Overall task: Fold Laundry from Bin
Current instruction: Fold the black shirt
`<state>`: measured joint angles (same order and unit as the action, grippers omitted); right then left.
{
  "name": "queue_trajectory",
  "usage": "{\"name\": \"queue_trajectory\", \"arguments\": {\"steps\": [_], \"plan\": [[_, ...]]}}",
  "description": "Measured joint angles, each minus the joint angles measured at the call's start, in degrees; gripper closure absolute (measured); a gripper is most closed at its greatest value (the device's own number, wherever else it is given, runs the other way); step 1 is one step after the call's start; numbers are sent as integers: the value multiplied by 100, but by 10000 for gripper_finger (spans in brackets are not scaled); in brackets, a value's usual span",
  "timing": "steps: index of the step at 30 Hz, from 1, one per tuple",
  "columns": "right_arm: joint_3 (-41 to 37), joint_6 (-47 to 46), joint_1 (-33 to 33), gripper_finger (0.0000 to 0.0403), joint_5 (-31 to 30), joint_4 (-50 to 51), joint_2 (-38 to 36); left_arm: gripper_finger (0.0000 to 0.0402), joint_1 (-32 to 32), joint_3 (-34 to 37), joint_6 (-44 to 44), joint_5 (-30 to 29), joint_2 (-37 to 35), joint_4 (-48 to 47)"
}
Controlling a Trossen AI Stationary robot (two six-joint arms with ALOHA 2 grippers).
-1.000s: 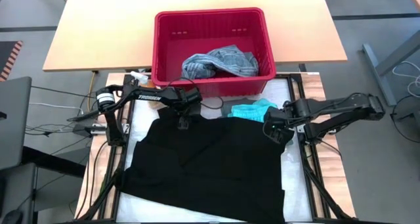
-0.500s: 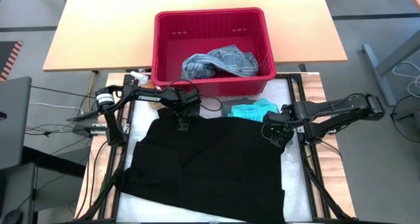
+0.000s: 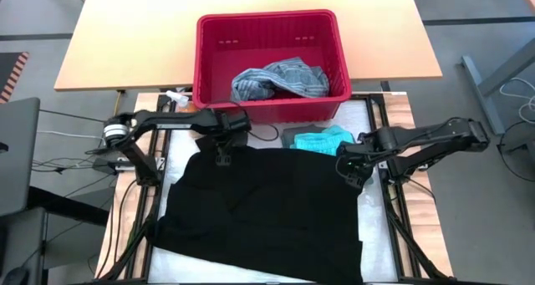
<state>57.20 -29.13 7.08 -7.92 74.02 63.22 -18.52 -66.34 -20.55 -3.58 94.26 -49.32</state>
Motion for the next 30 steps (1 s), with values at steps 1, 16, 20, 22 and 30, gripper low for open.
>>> {"name": "queue_trajectory", "arguments": {"steps": [1,16,20,22,30], "plan": [[109,25,37,391,-55,-9,-2,401,22,-8,25,-44,-136,-28],[371,-19,344,298,-701,-241,87,401,83,16,388,-22,-685,-174],[360,60,104,236,-474,-275,135,401,127,73,471,-25,-685,-205],[353,221,-51,202,-420,-254,164,401,146,98,476,-23,-685,-223],[347,1103,-938,140,-105,-277,185,401,292,100,539,-30,-685,-266]]}}
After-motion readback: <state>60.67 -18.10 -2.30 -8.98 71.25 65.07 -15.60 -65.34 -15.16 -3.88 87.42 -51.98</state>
